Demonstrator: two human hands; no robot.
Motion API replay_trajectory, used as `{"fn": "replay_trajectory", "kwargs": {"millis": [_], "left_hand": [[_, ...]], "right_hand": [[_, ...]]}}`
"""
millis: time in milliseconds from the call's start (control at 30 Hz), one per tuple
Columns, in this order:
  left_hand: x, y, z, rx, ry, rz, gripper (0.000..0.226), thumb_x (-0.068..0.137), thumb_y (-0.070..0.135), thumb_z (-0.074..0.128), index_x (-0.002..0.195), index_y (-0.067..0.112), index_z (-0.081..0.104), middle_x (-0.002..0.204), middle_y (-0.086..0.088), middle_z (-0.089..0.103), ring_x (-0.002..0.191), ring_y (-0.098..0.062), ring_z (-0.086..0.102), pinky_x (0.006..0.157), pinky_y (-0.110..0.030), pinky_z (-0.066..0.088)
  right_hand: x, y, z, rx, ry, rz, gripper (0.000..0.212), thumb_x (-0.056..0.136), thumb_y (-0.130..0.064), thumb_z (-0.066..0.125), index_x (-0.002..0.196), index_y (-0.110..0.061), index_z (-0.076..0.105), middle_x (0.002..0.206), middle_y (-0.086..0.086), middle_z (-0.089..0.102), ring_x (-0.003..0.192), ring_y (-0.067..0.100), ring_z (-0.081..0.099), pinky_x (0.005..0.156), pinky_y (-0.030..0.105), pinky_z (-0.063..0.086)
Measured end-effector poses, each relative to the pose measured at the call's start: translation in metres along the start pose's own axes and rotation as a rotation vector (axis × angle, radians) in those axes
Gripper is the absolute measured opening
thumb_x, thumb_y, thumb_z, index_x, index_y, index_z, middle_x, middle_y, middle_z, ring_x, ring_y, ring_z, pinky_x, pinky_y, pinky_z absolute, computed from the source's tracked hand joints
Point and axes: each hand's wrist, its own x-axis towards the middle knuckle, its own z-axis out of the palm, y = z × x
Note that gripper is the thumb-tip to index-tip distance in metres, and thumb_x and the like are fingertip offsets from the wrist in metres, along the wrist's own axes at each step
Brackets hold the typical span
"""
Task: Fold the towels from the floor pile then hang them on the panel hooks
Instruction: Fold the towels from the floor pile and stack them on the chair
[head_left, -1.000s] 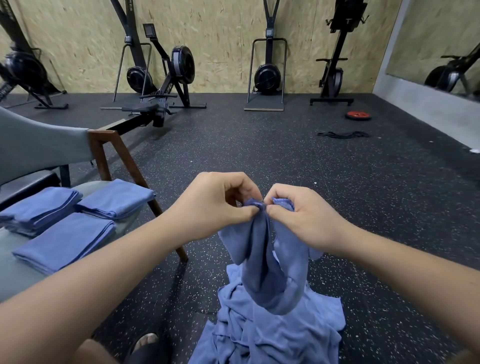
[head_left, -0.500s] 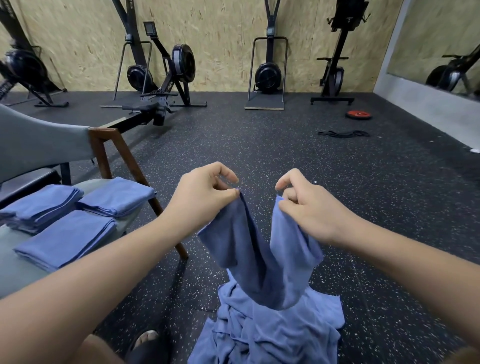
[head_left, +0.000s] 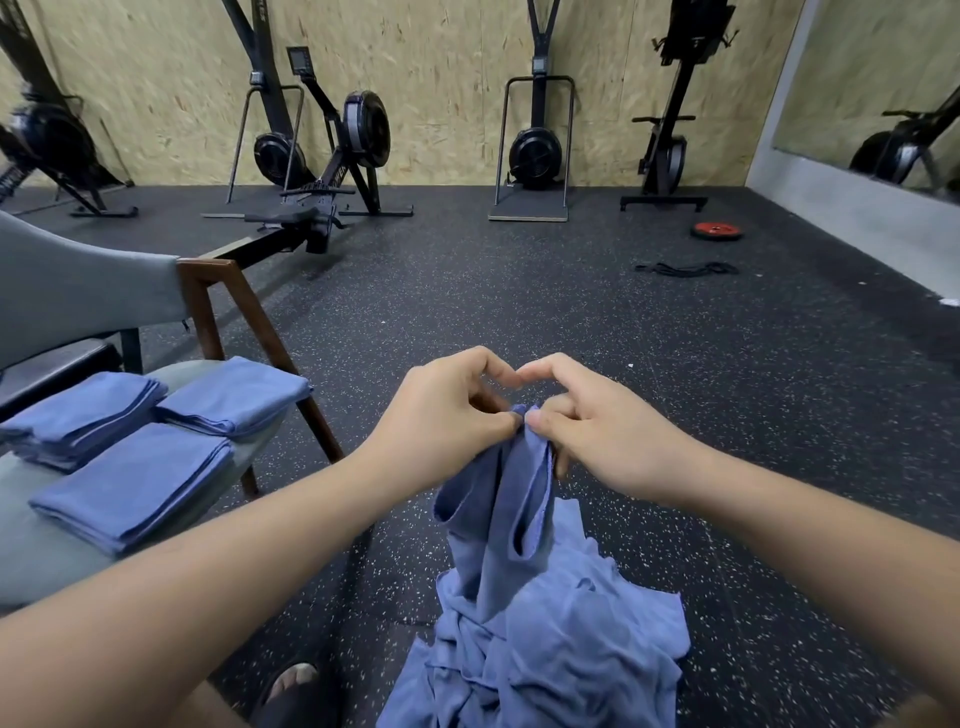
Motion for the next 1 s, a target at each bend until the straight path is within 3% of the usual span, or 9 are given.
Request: {"fn": "replay_trajectory", "kwargs": {"millis": [100,167,267,400,500,667,833,900,1000], "left_hand": [[-0.002,0.004,0.0,0.0,0.002,0.044,0.031,0.083,0.013,0.079,0.102,0.035,0.069,0.082,0.018,0.078,0.067,0.001,0.064,0.068,-0.017,0.047],[-0.003,0.005,0.0,-0.011,0.007,0.075,0.033,0.081,0.008,0.078,0.101,0.033,0.07,0.085,0.016,0.078,0.067,0.002,0.064,0.07,-0.015,0.047],[-0.004,0.007,0.001,-0.018,0.005,0.133,0.036,0.079,0.005,0.077,0.102,0.03,0.069,0.087,0.013,0.078,0.071,-0.001,0.066,0.071,-0.014,0.048],[-0.005,0.007,0.005,0.018,-0.013,0.202,0.042,0.08,0.006,0.076,0.112,0.029,0.062,0.095,0.011,0.076,0.084,-0.012,0.069,0.079,-0.025,0.054],[-0.003,0.007,0.005,0.064,-0.014,0.223,0.044,0.082,0.006,0.075,0.113,0.028,0.054,0.097,0.012,0.071,0.084,-0.011,0.068,0.078,-0.027,0.054],[0.006,-0.003,-0.01,0.268,0.025,0.221,0.032,0.085,0.011,0.071,0.097,0.028,0.049,0.081,0.011,0.065,0.075,-0.009,0.064,0.073,-0.035,0.054],[0.009,-0.013,-0.016,0.315,-0.031,0.346,0.024,0.085,0.004,0.068,0.086,0.027,0.062,0.081,0.008,0.062,0.076,-0.013,0.063,0.075,-0.038,0.053],[0.01,-0.015,-0.014,0.327,-0.03,0.372,0.024,0.085,0.004,0.068,0.084,0.028,0.066,0.082,0.008,0.06,0.075,-0.012,0.061,0.074,-0.037,0.052],[0.012,-0.019,-0.011,0.332,-0.015,0.379,0.022,0.083,0.005,0.068,0.083,0.027,0.073,0.085,0.01,0.063,0.075,-0.011,0.061,0.075,-0.036,0.052]], "right_hand": [[0.002,0.002,-0.001,0.044,0.024,0.038,0.036,0.105,-0.009,0.048,0.133,-0.028,0.059,0.066,-0.005,0.062,0.068,0.018,0.073,0.079,0.043,0.056],[0.002,0.004,-0.002,0.1,0.042,0.065,0.039,0.101,-0.004,0.046,0.13,-0.024,0.065,0.072,0.001,0.067,0.071,0.018,0.076,0.087,0.042,0.057],[0.001,0.006,-0.001,0.162,0.038,0.047,0.03,0.099,-0.001,0.06,0.123,-0.017,0.069,0.087,0.011,0.078,0.079,0.024,0.08,0.095,0.044,0.061],[0.002,0.008,-0.002,0.184,0.109,0.046,0.013,0.101,-0.003,0.067,0.109,-0.011,0.074,0.084,0.009,0.081,0.08,0.027,0.08,0.086,0.047,0.066],[0.003,0.01,-0.007,0.128,0.175,0.021,0.006,0.102,-0.008,0.069,0.1,-0.012,0.074,0.077,0.006,0.079,0.071,0.023,0.079,0.075,0.045,0.067],[0.005,0.018,-0.02,-0.1,0.337,-0.049,0.012,0.096,-0.028,0.078,0.086,-0.026,0.072,0.064,-0.007,0.064,0.058,0.004,0.055,0.062,0.03,0.046],[0.004,0.018,-0.022,-0.155,0.373,-0.073,0.011,0.095,-0.031,0.078,0.086,-0.03,0.072,0.091,-0.011,0.061,0.08,0.0,0.059,0.07,0.011,0.038],[0.004,0.018,-0.021,-0.108,0.363,-0.076,0.013,0.097,-0.029,0.076,0.086,-0.028,0.069,0.087,-0.012,0.065,0.077,0.0,0.061,0.069,0.012,0.039],[0.005,0.019,-0.02,-0.045,0.348,-0.089,0.015,0.099,-0.028,0.074,0.086,-0.027,0.067,0.081,-0.008,0.071,0.074,0.013,0.064,0.07,0.028,0.05]]}}
